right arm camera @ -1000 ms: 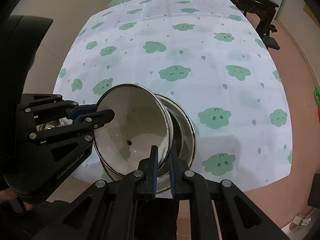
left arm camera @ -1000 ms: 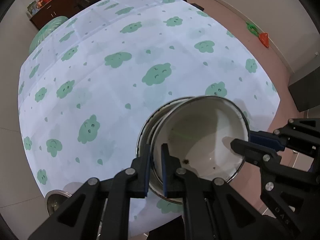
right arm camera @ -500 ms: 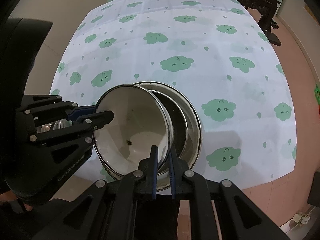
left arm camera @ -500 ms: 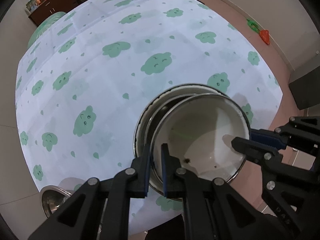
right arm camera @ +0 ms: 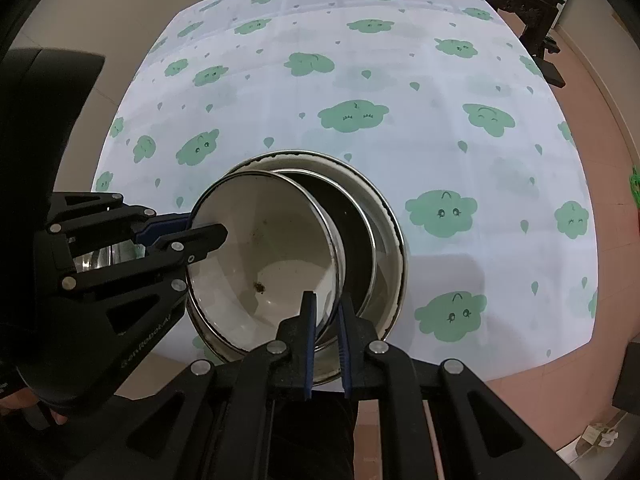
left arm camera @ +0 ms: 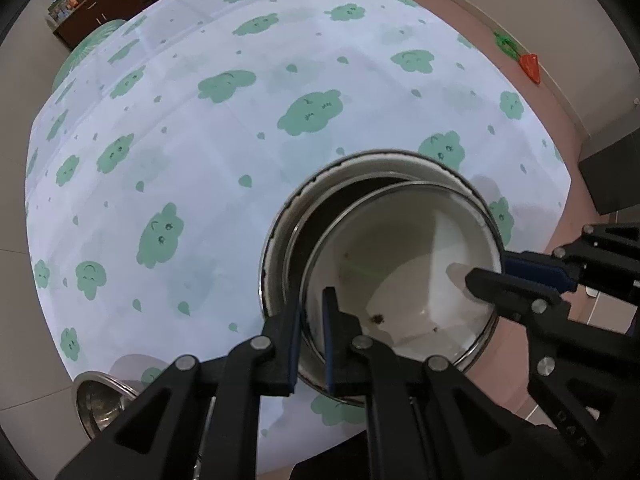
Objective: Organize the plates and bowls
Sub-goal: 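Lower the white enamel bowl into the steel bowl stack with both grippers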
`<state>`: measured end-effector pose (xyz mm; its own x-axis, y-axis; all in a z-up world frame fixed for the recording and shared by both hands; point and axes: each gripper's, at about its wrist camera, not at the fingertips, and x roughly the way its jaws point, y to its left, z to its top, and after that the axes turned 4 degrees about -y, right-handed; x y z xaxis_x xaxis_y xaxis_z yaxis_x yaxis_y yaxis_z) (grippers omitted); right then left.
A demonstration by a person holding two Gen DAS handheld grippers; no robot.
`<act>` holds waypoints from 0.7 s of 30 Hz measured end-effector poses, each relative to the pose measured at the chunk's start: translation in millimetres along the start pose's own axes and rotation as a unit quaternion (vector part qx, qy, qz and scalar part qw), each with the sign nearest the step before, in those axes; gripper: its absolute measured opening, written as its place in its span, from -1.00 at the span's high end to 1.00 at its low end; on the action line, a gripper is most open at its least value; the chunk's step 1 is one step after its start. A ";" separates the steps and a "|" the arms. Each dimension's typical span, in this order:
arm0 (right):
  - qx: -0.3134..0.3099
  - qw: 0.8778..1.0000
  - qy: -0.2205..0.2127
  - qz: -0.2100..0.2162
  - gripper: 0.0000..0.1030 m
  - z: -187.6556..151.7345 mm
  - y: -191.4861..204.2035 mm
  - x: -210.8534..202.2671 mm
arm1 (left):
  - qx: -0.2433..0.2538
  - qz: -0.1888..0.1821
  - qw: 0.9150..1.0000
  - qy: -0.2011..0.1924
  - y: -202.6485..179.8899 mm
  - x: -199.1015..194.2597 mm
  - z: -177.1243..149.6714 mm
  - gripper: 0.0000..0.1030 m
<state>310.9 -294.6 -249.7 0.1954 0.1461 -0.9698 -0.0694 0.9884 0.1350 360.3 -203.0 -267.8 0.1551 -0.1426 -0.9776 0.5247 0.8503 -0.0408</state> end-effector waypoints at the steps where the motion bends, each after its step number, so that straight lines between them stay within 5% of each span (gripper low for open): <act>1: 0.000 1.000 0.001 0.000 0.78 0.1 -0.2 0.4 | 0.000 0.000 1.000 0.001 -0.6 0.4 0.0 0.88; 21: 0.000 1.000 0.018 0.004 0.78 -7.2 -4.1 15.3 | 0.006 0.000 1.000 0.018 -8.0 17.0 -6.1 0.88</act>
<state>307.2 -296.8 -266.5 0.1600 0.1528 -0.9752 -0.0701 0.9872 0.1432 353.6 -209.1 -285.4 0.1249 -0.1241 -0.9844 0.5341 0.8445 -0.0387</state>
